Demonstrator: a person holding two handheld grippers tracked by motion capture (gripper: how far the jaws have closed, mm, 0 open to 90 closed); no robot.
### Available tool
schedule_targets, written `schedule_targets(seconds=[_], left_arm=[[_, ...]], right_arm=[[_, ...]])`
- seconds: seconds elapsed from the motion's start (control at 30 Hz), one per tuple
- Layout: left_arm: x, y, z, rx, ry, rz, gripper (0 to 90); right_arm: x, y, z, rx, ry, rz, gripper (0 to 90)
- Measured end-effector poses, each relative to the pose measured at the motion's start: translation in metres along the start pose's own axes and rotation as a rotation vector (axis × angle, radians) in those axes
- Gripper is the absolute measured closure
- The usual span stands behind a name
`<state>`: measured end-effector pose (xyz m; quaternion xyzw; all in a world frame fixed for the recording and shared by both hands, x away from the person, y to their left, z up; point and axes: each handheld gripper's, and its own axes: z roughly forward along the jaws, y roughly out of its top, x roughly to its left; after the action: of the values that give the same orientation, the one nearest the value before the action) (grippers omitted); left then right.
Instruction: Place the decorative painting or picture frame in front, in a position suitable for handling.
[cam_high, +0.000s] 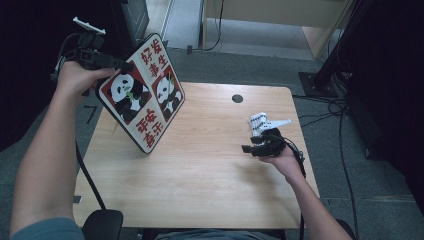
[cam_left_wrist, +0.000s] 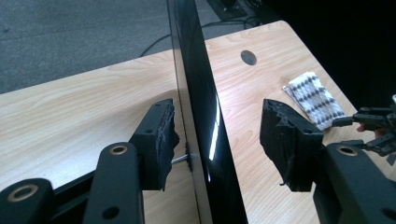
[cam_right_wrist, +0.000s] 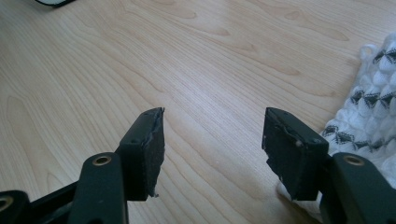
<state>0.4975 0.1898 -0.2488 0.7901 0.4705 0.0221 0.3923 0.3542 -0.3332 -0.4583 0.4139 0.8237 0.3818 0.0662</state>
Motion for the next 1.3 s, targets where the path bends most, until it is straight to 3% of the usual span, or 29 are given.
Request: schedule_targets(seconds=[0.4,0.57,0.77,0.87,0.93,1.0,1.27,1.3], left_arm=[[0.012,0.020,0.022,0.060,-0.019,-0.037,57.8],[0.011,0.028,0.030,0.108,-0.018,-0.018,64.2],[0.009,0.035,0.035,0.164,0.029,-0.030,76.7],[0.004,0.038,0.034,0.199,0.063,-0.041,78.9],[-0.003,0.041,0.034,0.218,0.099,-0.074,80.3],[-0.008,0.041,0.032,0.209,0.094,-0.087,80.5],[-0.030,0.044,0.031,0.206,0.067,-0.069,80.3],[-0.039,0.046,0.028,0.191,0.057,-0.060,80.2]], right_arm=[[-0.004,-0.008,-0.009,-0.013,-0.023,0.022,40.3],[-0.005,-0.010,-0.012,-0.015,-0.030,0.032,40.3],[-0.008,-0.013,-0.015,-0.022,-0.042,0.046,40.3],[-0.011,-0.013,-0.016,-0.024,-0.043,0.052,40.3],[-0.012,-0.012,-0.016,-0.028,-0.041,0.056,40.3],[-0.014,-0.012,-0.017,-0.032,-0.043,0.056,40.3],[-0.016,-0.011,-0.015,-0.031,-0.042,0.057,40.3],[-0.016,-0.011,-0.014,-0.029,-0.041,0.054,40.3]])
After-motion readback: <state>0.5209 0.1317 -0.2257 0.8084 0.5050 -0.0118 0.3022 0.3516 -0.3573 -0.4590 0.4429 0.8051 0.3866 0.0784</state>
